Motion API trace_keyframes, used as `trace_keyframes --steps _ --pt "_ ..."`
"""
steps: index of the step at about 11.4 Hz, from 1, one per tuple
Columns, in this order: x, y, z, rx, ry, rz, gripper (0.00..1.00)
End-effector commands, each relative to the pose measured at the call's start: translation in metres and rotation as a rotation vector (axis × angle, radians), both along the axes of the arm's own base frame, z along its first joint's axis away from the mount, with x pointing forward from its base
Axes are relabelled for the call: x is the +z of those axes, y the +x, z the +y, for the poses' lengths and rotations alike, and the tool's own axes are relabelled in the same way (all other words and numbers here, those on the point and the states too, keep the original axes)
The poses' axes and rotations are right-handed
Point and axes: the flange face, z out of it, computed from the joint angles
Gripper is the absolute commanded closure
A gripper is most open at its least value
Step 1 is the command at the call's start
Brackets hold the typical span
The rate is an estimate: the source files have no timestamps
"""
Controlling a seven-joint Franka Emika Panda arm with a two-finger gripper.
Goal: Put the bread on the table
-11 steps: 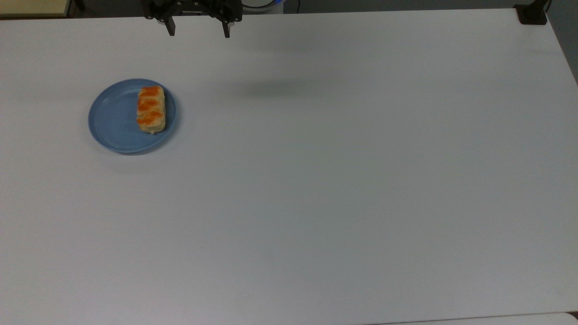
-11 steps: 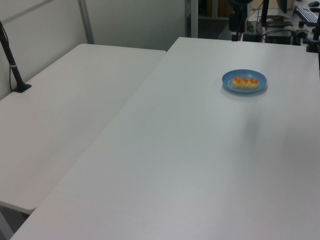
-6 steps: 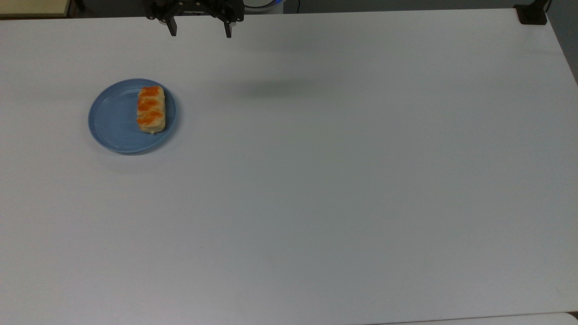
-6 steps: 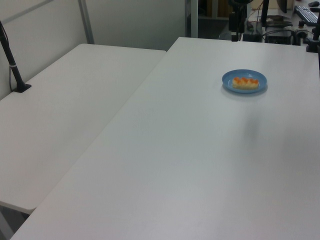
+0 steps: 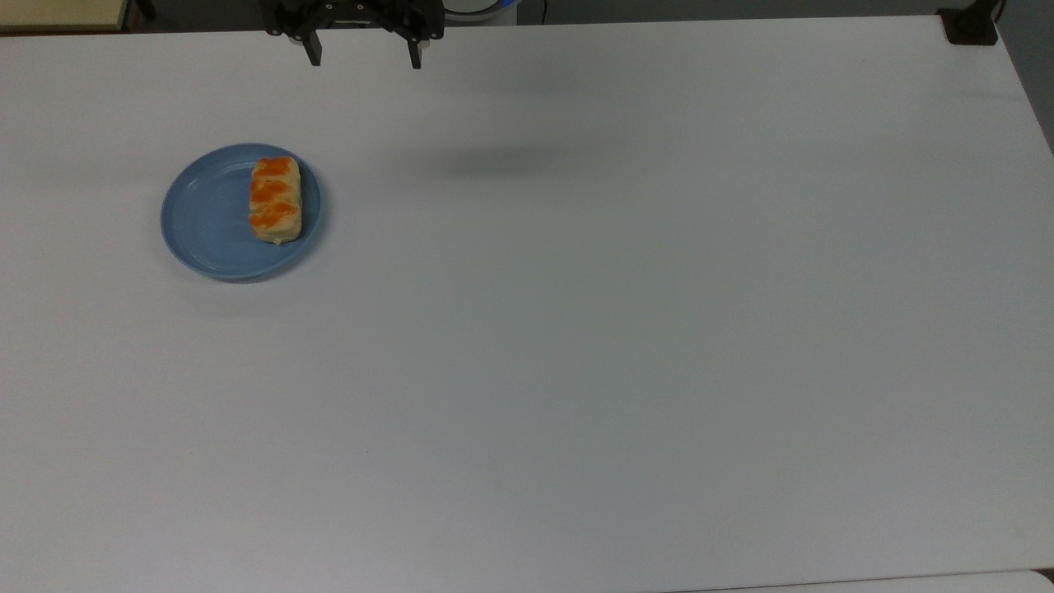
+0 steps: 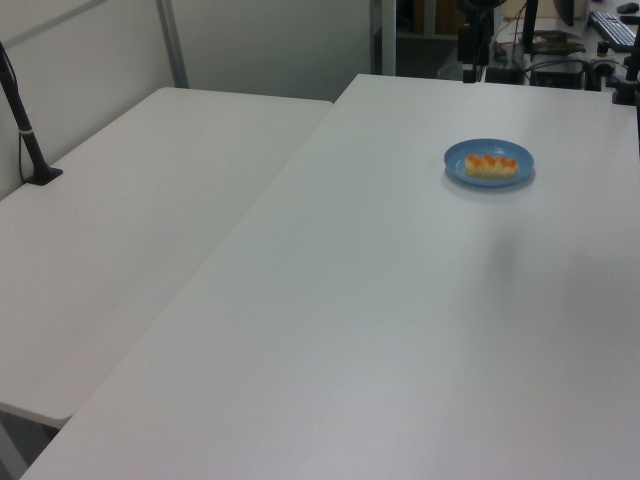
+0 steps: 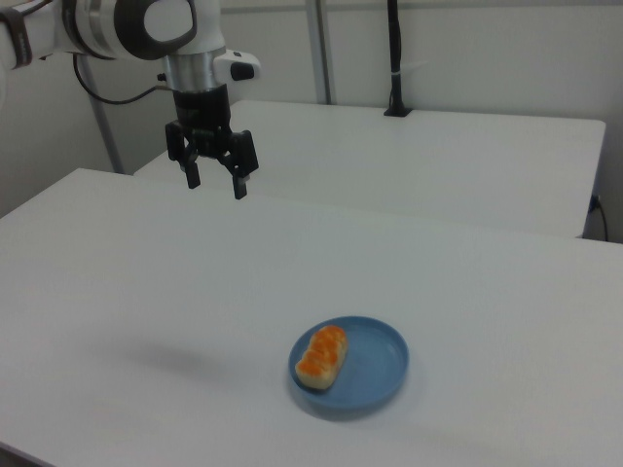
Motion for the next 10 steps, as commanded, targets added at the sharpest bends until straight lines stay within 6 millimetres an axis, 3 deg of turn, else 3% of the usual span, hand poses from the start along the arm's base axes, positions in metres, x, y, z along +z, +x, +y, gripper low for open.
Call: trace_keyframes --steps 1,3,6,9,10 --pt "-0.015 -0.011 -0.024 0.020 0.002 0.047 0.00" --pt "-0.045 -0.013 -0.065 0.057 0.002 0.039 0.00" --pt "-0.123 -0.017 -0.106 0.058 -0.108 0.011 0.00" --pt "-0.164 -0.025 -0.142 0.081 -0.142 -0.002 0.00" --pt "-0.188 -0.025 -0.150 0.085 -0.151 0.017 0.00"
